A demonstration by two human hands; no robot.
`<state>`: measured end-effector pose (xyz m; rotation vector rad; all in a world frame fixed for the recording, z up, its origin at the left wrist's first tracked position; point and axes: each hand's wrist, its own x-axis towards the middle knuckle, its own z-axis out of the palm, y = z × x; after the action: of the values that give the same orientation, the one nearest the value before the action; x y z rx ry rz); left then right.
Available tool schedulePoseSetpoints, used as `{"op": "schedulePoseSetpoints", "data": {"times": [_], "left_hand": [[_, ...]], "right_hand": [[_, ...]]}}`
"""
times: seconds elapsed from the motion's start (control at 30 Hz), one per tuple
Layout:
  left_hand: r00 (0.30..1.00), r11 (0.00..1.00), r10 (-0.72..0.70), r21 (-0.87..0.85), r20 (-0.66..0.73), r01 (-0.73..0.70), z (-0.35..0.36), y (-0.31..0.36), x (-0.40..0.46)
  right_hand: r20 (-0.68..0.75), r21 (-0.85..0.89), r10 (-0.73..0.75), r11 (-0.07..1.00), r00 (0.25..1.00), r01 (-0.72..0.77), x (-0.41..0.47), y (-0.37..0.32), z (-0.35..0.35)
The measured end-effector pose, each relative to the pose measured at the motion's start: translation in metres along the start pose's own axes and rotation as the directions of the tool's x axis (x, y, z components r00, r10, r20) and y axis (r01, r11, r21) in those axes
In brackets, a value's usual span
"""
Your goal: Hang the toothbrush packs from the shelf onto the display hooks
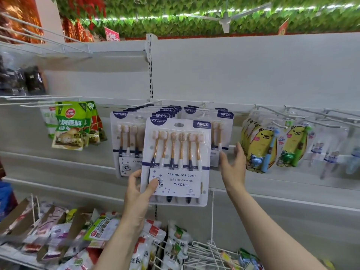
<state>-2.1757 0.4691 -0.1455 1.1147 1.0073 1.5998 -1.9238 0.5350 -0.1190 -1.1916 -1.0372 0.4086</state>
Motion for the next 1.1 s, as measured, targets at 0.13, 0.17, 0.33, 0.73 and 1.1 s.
{"op": "schedulePoseSetpoints", "data": {"times": [0.13, 0.17, 0.33, 0.73, 1.1], "left_hand": [[0.999, 1.000, -0.021, 0.001, 0.024, 0.021, 0.008, -0.009, 0.002], [0.999, 1.000, -0.017, 0.009, 0.035, 0.017, 0.012, -0.010, 0.002], [0.997, 1.000, -0.004, 0.031, 0.082, 0.001, 0.028, -0.015, 0.005], [0.995, 0.999, 0.029, 0.018, 0.095, -0.031, 0.049, -0.020, 0.000], [1.000, 1.000, 0.004, -0.011, -0.011, -0.004, 0.082, -0.029, 0.023]], "right_hand": [[0.144, 0.198, -0.025, 0.980, 0.989, -0.004, -0.023, -0.037, 0.000], [0.176, 0.226, -0.041, 0.974, 0.984, 0.000, -0.025, -0.044, -0.001], [0.132, 0.256, -0.069, 0.966, 0.989, 0.034, -0.020, -0.067, -0.010], [0.118, 0.262, -0.075, 0.964, 0.990, 0.042, -0.011, -0.077, -0.034], [0.220, 0.116, 0.014, 0.992, 0.975, -0.040, 0.037, -0.074, -0.030]]}}
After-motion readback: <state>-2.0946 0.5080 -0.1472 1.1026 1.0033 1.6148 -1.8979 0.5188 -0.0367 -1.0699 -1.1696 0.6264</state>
